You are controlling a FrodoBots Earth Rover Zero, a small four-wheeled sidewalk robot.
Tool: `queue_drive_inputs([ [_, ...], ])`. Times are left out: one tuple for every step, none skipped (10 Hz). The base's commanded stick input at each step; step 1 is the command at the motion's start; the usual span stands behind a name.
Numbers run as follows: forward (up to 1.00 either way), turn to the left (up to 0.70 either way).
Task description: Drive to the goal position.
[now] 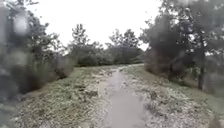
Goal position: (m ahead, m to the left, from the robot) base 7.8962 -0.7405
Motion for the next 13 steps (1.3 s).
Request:
queue_drive_inputs([
  [0.70, 0.00],
  [0.70, 0.00],
  [0.70, 0.00],
  [0.70, 0.00],
  [0.70, 0.00],
  [0.70, 0.00],
  [0.70, 0.00],
  [0.70, 0.00],
  [0.70, 0.00],
  [0.70, 0.00],
  [0.70, 0.00],
  [0.70, 0.00],
  [0.70, 0.00],
])
